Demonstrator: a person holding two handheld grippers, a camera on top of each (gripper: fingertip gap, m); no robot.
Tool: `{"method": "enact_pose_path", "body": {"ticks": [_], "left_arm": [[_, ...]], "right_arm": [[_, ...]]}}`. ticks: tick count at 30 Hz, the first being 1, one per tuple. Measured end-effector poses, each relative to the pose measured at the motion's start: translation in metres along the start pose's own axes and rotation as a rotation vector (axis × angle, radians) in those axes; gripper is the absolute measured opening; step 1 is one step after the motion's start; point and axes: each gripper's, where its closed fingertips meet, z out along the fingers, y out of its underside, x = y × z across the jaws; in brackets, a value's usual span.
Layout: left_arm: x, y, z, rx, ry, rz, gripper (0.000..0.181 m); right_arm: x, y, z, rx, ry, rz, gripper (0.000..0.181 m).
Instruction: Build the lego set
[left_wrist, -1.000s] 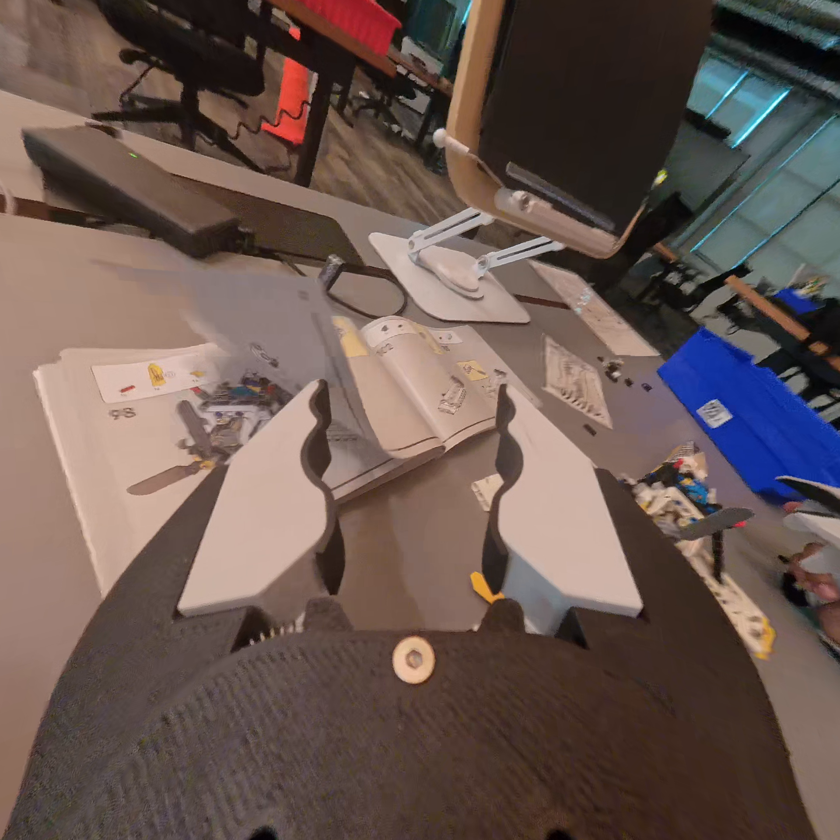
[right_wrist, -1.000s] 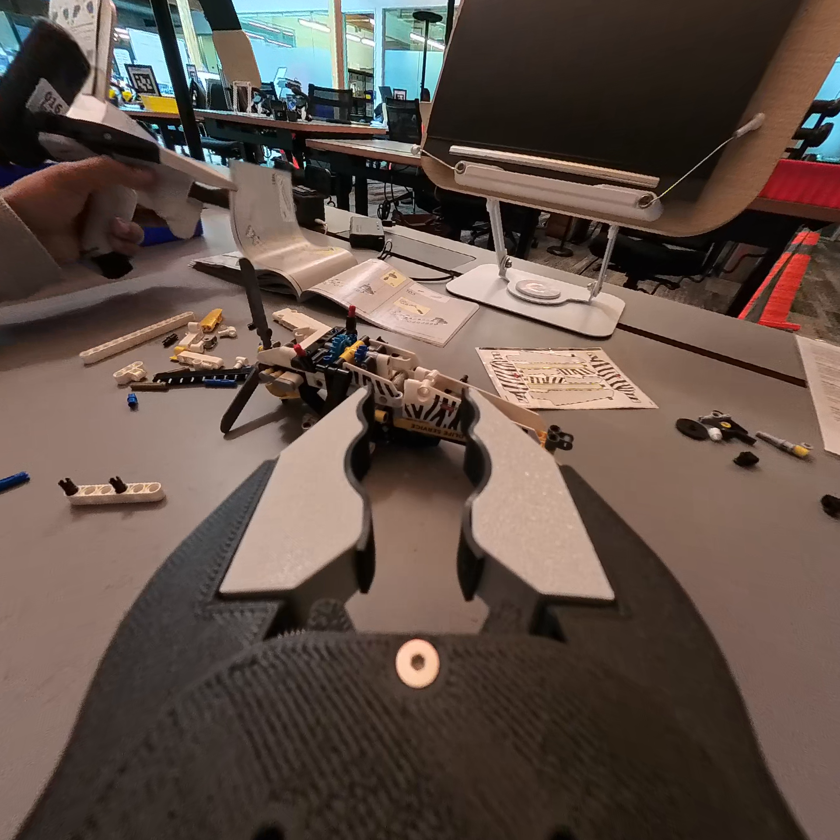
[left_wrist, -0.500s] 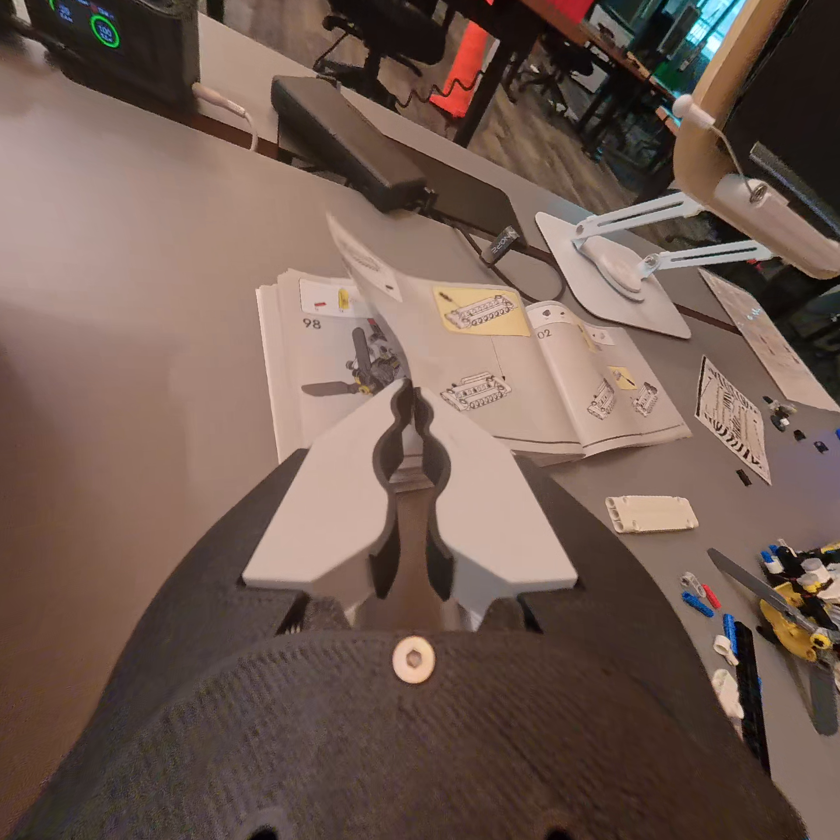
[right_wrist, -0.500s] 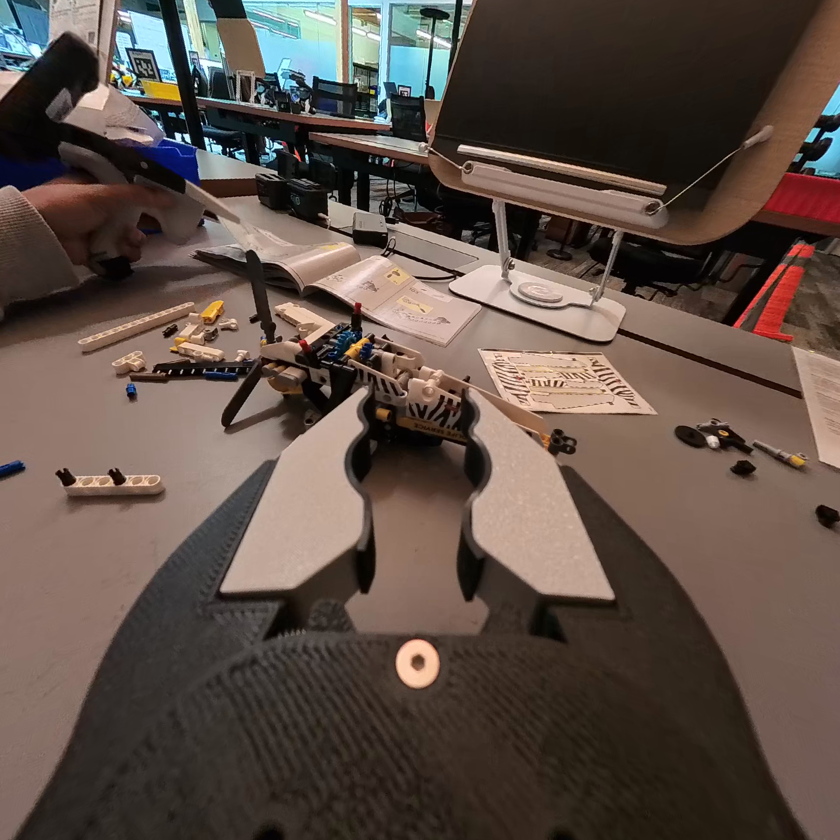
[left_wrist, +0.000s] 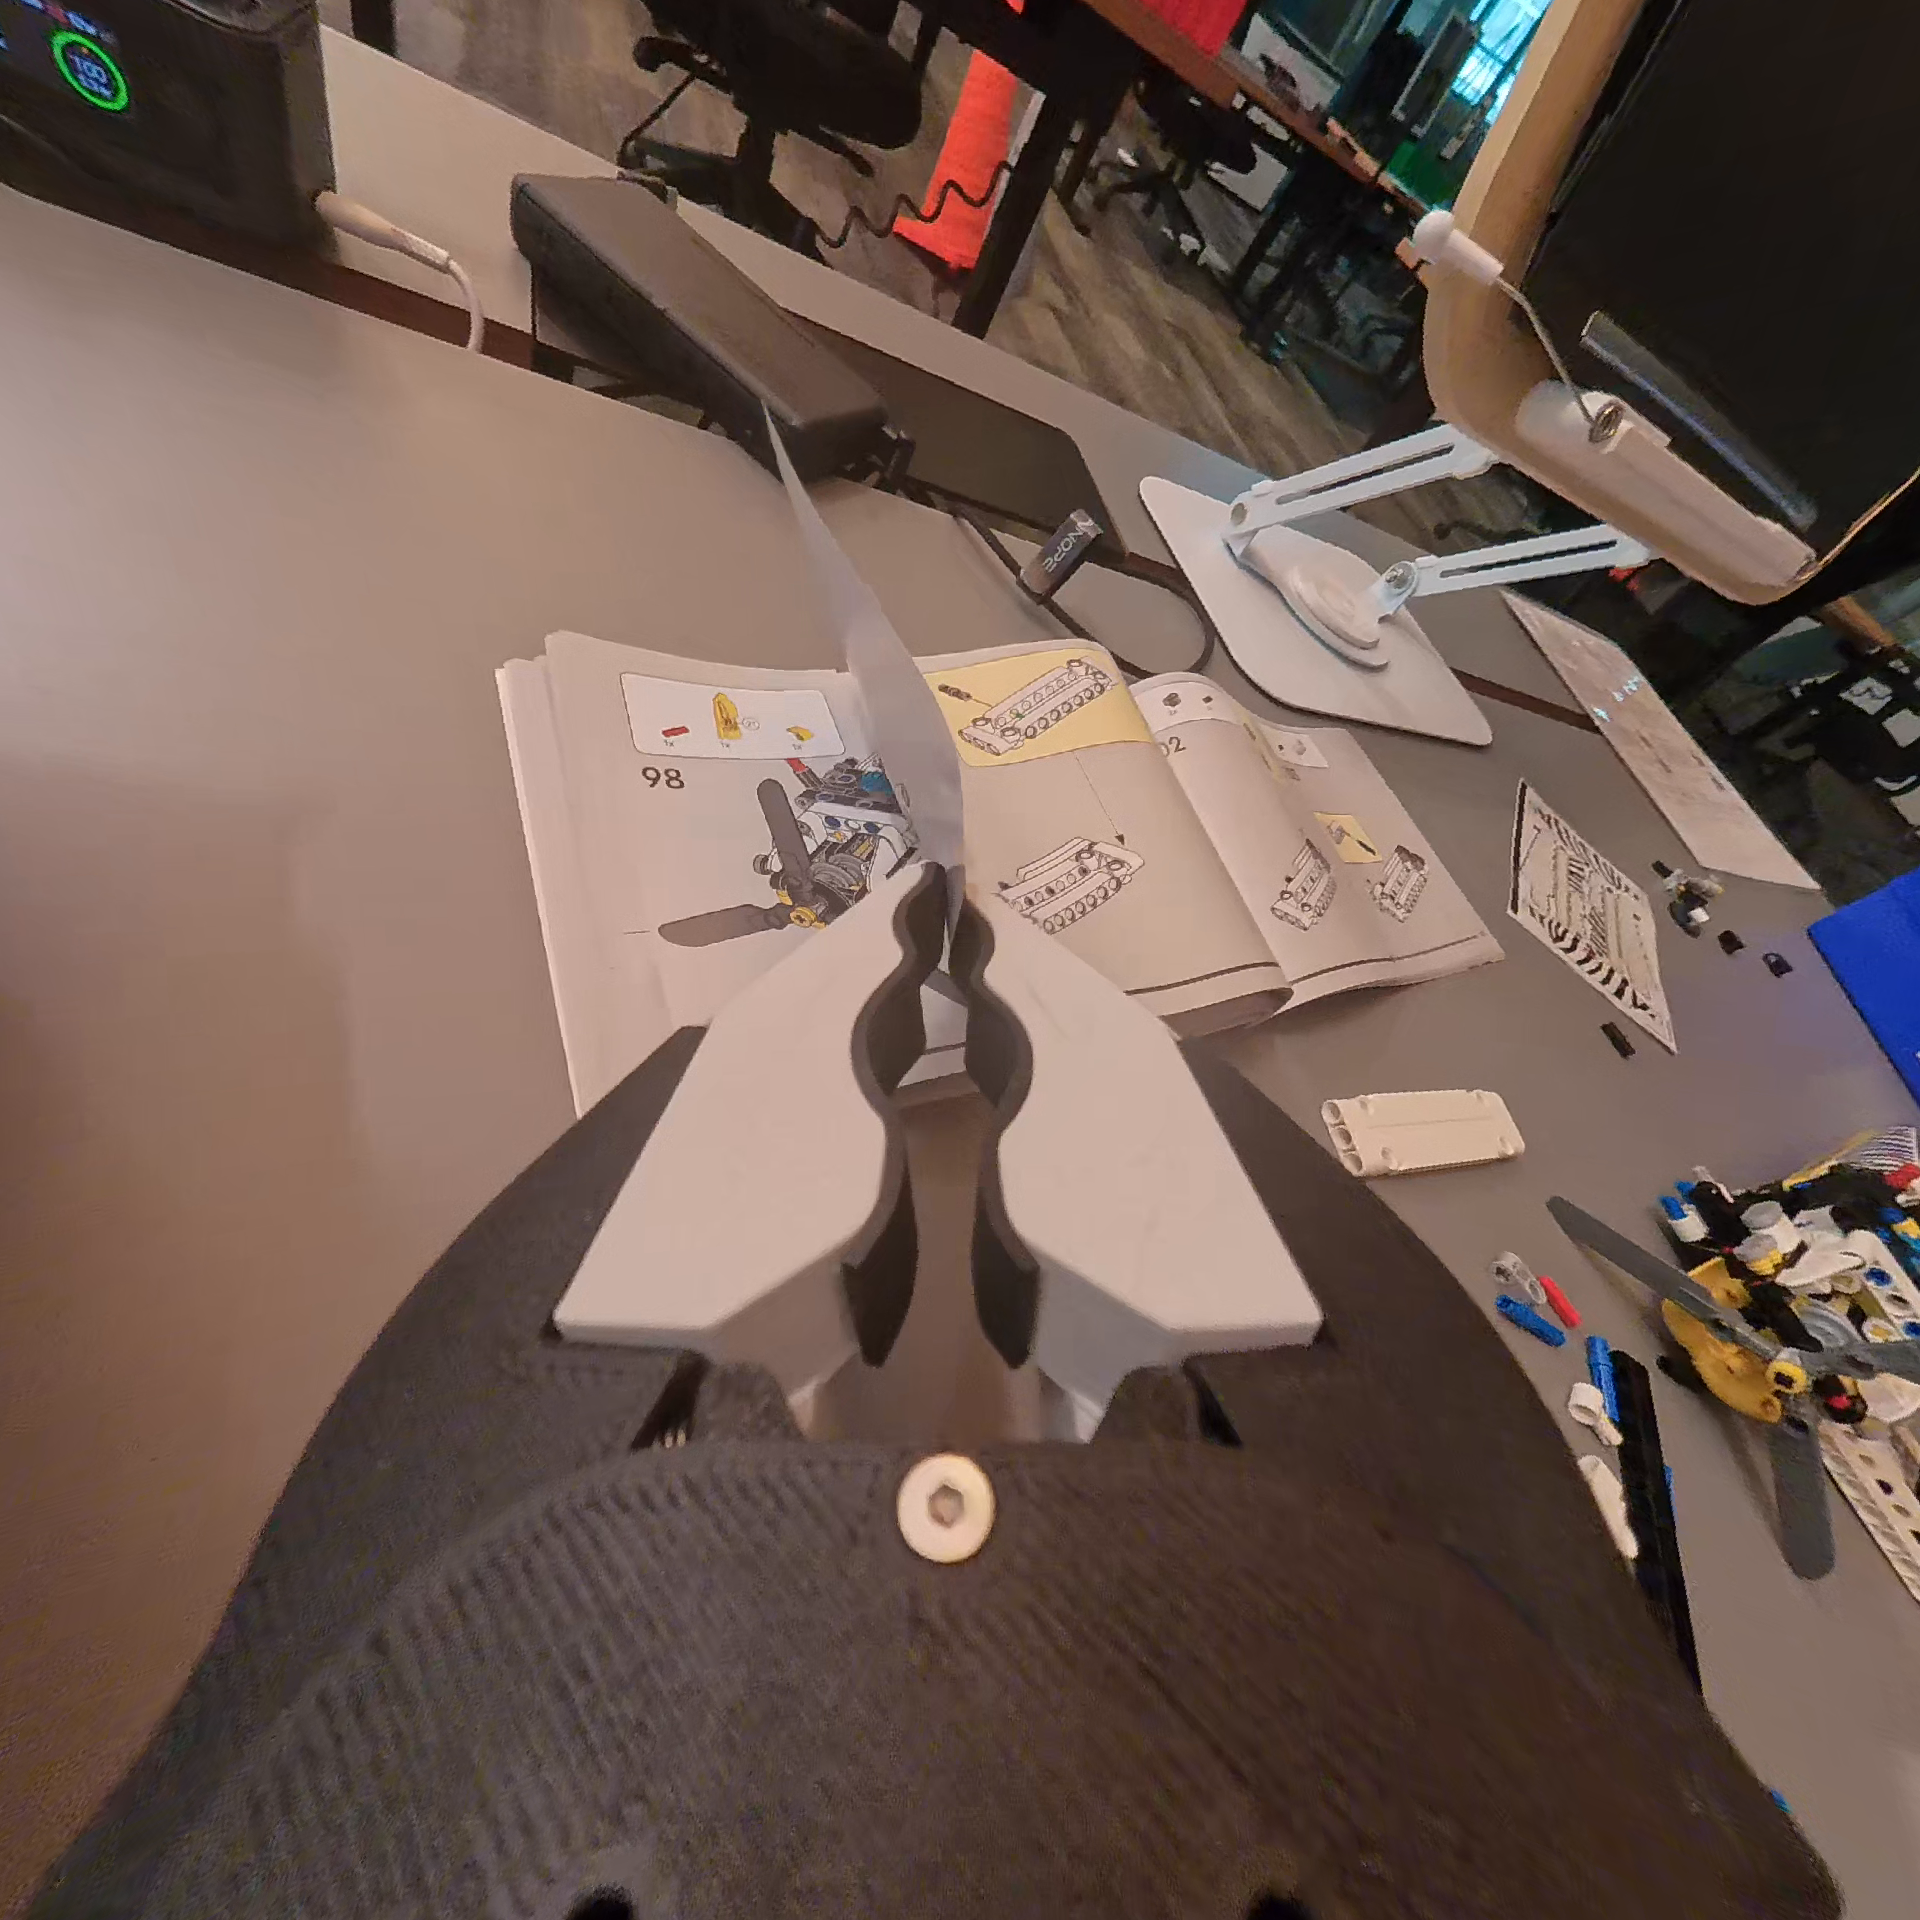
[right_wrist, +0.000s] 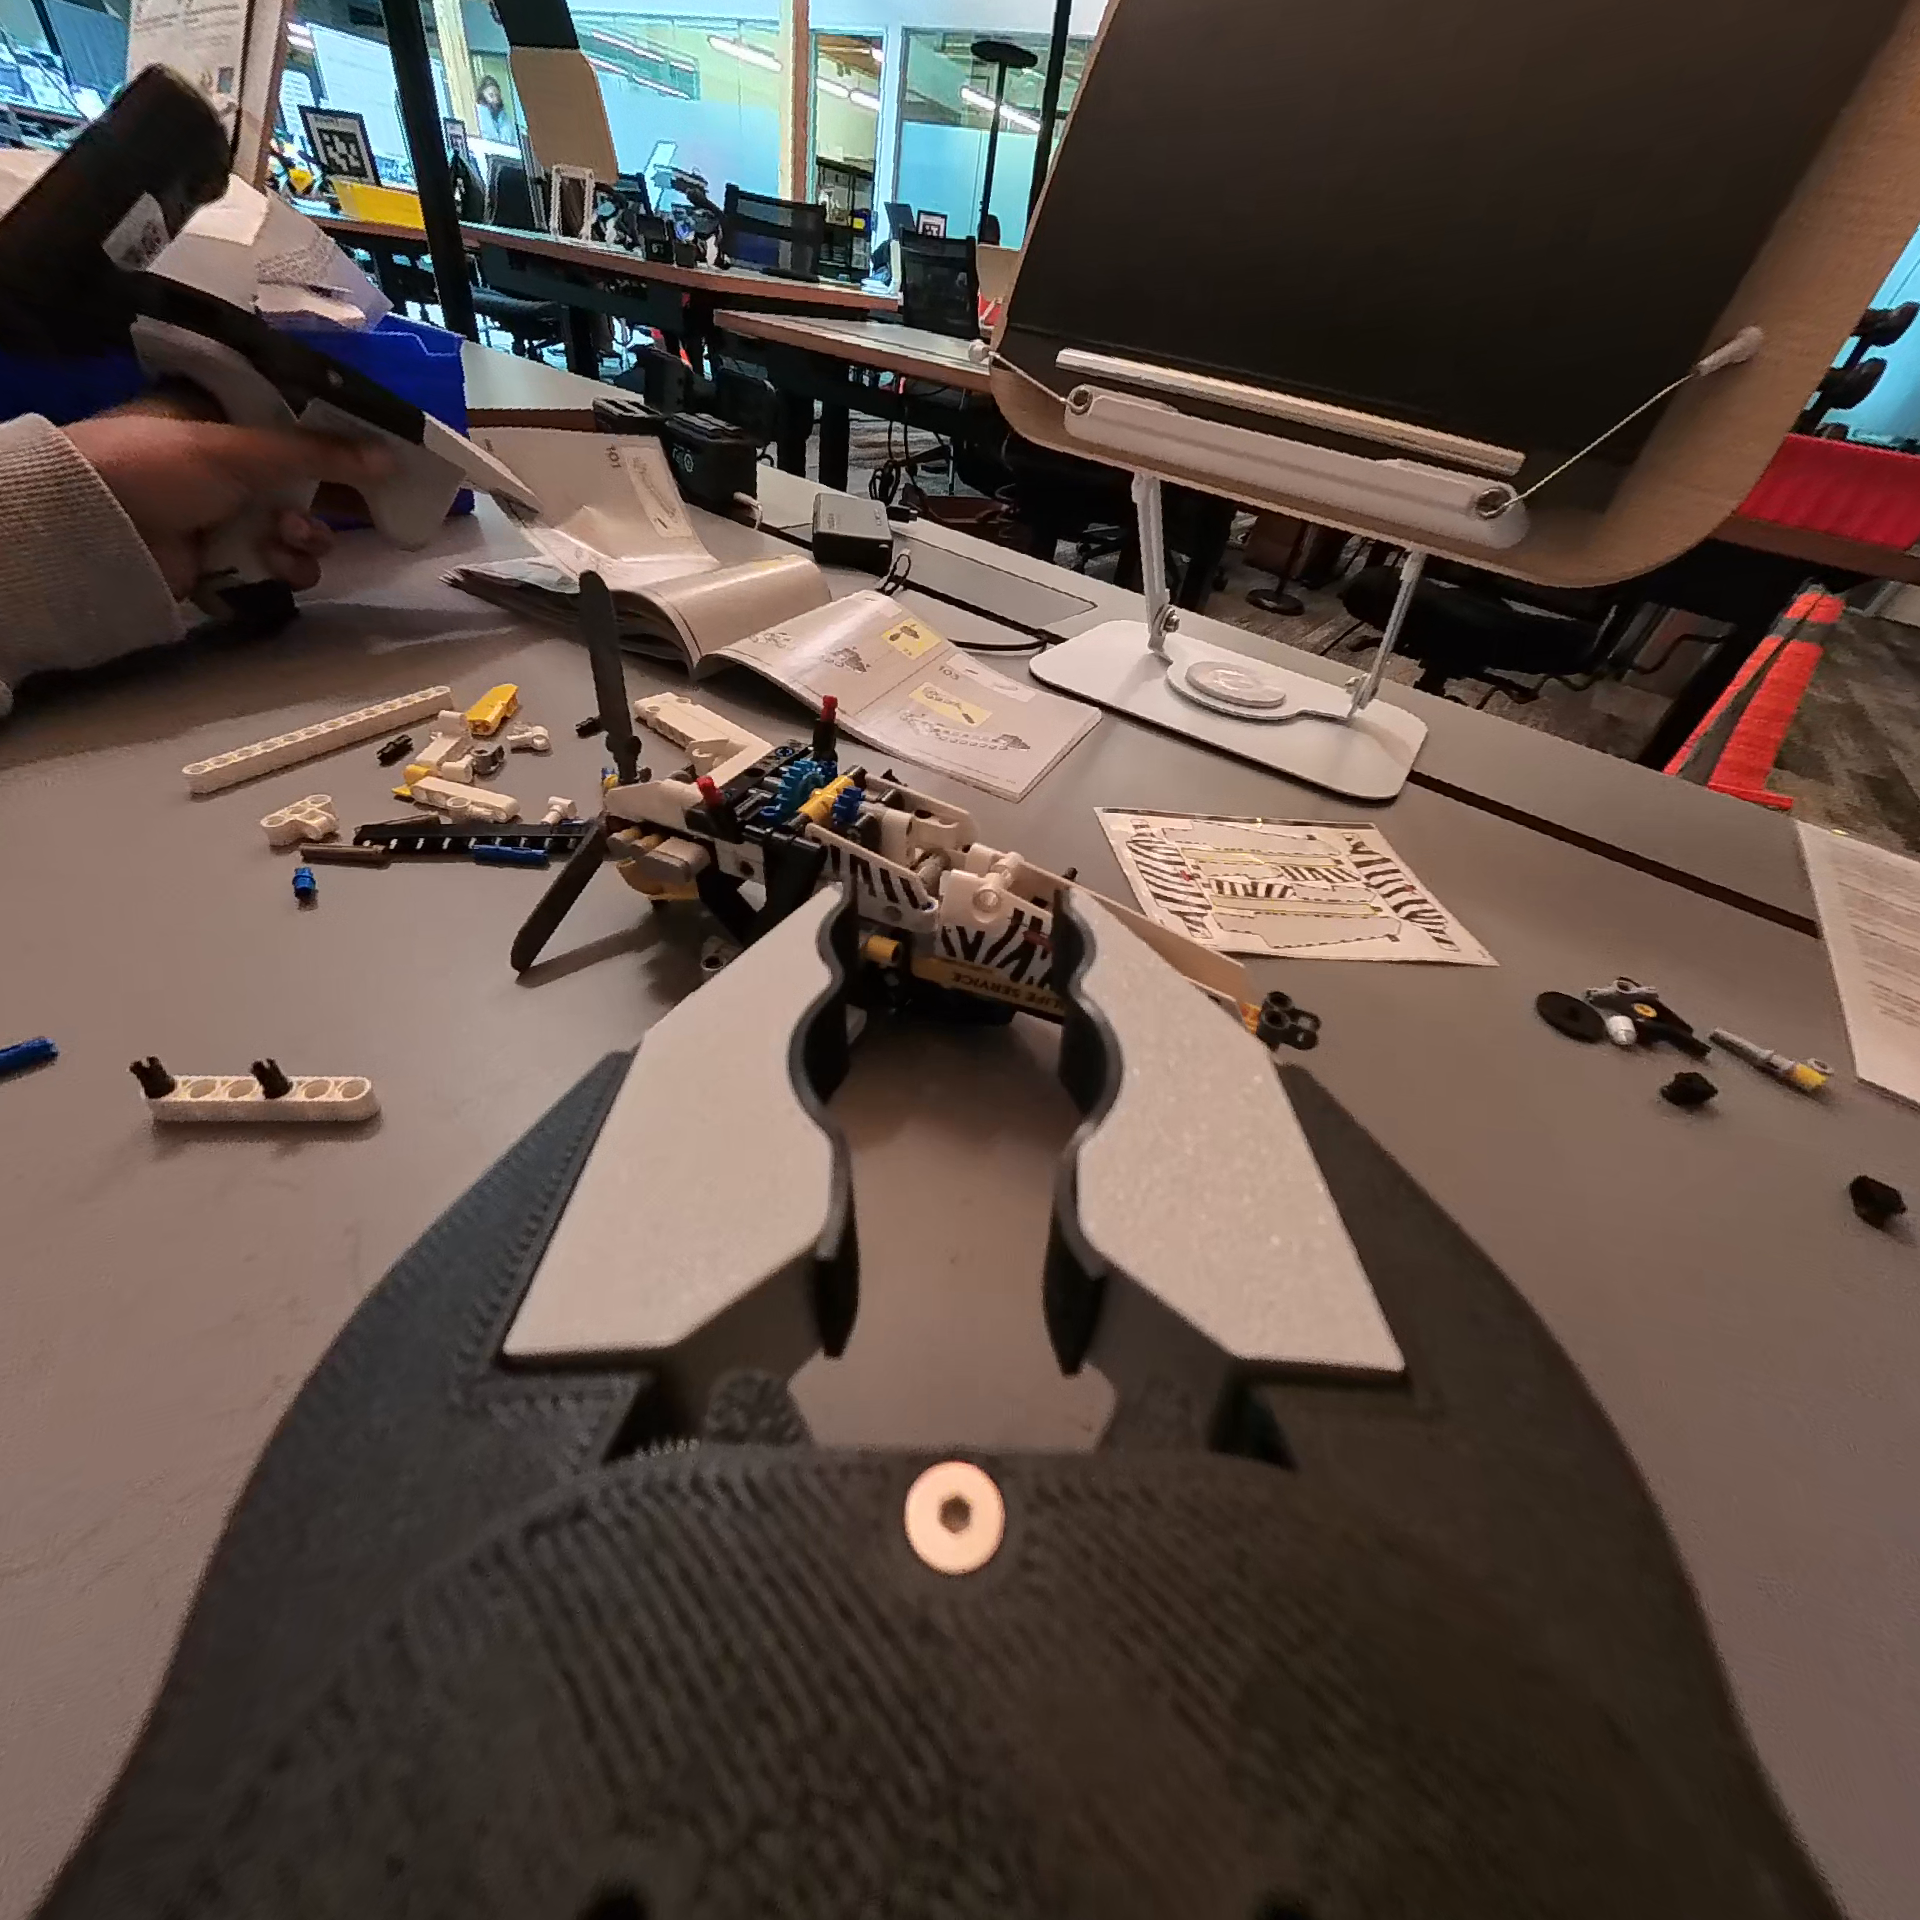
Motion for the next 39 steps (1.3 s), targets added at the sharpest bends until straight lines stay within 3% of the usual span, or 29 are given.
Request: {"method": "enact_pose_path", "body": {"ticks": [7,10,16,22,39], "left_arm": [[-0.006,-0.008,-0.008,0.054,-0.100,0.131,0.001],[-0.013,-0.012,-0.015,0.085,-0.168,0.144,0.031],[-0.009,-0.039,-0.040,0.263,-0.240,0.190,0.042],[0.012,-0.045,-0.053,0.333,-0.187,0.236,0.039],[0.050,-0.034,-0.044,0.302,-0.027,0.296,0.040]], "right_arm": [[0.000,-0.002,-0.001,0.012,0.000,-0.004,0.035],[-0.001,-0.003,-0.002,0.020,0.000,-0.007,0.035],[-0.002,-0.004,-0.003,0.029,0.000,-0.016,0.035],[-0.002,-0.004,-0.003,0.028,0.002,-0.020,0.035],[-0.005,0.001,0.001,-0.006,0.013,-0.058,0.035]]}}
